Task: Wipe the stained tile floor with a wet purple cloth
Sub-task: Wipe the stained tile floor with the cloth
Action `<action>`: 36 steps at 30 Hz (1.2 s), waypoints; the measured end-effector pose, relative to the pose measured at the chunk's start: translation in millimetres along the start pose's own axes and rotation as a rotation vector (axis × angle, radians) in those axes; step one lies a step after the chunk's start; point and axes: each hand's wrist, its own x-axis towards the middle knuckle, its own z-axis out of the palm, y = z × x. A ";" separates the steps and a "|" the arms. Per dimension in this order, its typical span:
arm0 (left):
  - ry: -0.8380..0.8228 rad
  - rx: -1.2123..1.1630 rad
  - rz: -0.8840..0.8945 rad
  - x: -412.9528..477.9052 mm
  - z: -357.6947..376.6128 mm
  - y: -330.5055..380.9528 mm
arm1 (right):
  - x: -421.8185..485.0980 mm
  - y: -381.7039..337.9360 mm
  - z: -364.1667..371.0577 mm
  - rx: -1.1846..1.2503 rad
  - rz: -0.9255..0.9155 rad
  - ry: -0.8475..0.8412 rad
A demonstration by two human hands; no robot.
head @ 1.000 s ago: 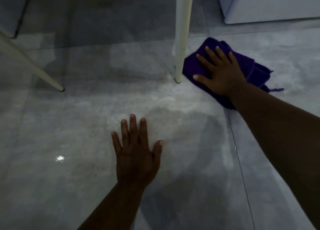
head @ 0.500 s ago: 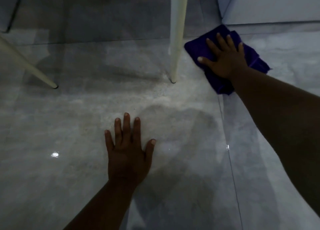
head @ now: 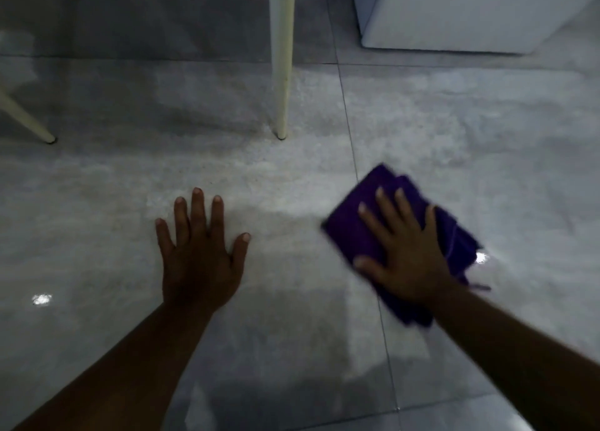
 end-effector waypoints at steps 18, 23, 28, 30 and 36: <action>-0.103 -0.201 0.069 -15.1 -26.8 -16.1 | -3.8 77.5 -17.4 0.078 0.469 -0.009; -0.002 -0.156 0.100 -97.8 -12.6 -40.7 | 17.8 -54.7 -5.6 -0.025 0.060 -0.015; 0.079 -0.128 -0.032 -132.1 -5.1 -108.5 | -114.6 -155.1 44.3 -0.101 -0.579 -0.065; 0.094 -0.170 -0.124 -144.9 -6.7 -136.1 | -178.9 -135.4 56.2 -0.134 -0.778 -0.135; 0.116 -0.169 -0.298 -206.1 -7.1 -201.0 | -147.6 0.1 11.5 -0.213 -0.500 -0.182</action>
